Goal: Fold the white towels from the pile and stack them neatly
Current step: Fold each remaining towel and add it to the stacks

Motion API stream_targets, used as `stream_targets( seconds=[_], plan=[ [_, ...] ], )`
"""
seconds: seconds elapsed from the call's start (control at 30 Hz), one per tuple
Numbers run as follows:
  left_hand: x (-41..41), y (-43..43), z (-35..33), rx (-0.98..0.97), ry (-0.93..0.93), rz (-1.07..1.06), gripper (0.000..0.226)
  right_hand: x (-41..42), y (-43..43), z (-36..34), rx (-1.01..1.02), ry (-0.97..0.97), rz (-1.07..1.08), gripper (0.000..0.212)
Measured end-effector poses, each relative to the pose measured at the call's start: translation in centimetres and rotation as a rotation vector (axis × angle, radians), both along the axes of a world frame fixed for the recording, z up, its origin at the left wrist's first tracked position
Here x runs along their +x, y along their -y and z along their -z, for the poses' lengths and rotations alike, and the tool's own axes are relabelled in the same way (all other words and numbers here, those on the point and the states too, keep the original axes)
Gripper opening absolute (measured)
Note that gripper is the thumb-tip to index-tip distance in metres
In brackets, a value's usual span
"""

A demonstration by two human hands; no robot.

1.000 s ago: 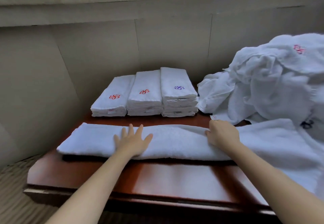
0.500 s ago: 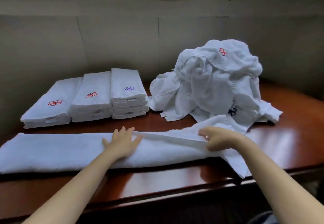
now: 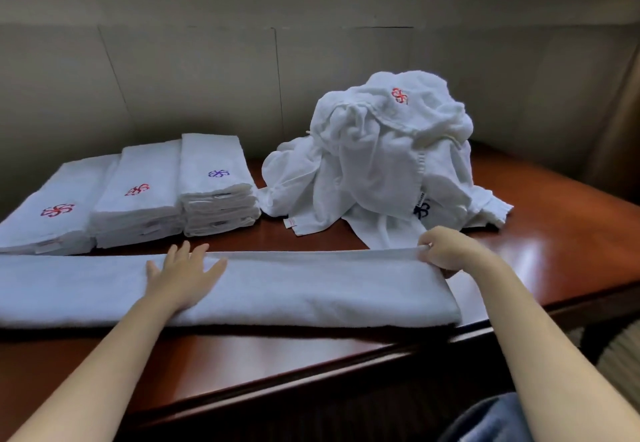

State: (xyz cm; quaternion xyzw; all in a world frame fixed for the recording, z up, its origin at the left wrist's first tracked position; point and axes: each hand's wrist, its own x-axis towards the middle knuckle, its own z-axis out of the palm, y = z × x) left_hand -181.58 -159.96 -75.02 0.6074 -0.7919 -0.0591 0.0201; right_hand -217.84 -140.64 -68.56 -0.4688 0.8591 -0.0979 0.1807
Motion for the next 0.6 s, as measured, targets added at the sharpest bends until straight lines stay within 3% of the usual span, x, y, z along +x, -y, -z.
stream_targets(
  seconds=[0.13, 0.23, 0.33, 0.4, 0.43, 0.5, 0.6],
  plan=[
    [-2.1, -1.6, -1.0, -0.029, -0.037, 0.095, 0.063, 1.2, 1.1, 1.2, -0.165, -0.175, 0.172, 0.012],
    [-3.9, -3.8, -0.5, 0.091, -0.035, 0.168, 0.066, 3.2, 1.3, 2.1, -0.1, -0.238, 0.267, 0.031],
    [-4.0, -4.7, -0.3, 0.068, 0.052, 0.204, 0.069, 5.8, 1.3, 2.5, -0.056, -0.462, 0.22, 0.038],
    [-4.2, -5.0, -0.6, 0.067, 0.046, 0.215, 0.07, 7.6, 1.8, 2.4, -0.241, -0.633, 0.045, 0.037],
    [-4.6, -5.4, -0.7, 0.075, 0.029, 0.245, 0.071, 8.6, 2.2, 2.7, -0.361, -0.625, -0.089, 0.038],
    [-5.8, -6.8, -0.6, 0.106, -0.016, 0.336, 0.072, 11.1, 2.8, 3.8, -0.459, -0.412, -0.319, 0.041],
    [-6.8, -8.3, 0.4, 0.074, -0.017, 0.402, 0.068, 13.1, 3.1, 6.0, -0.211, -0.124, -0.389, 0.057]
  ],
)
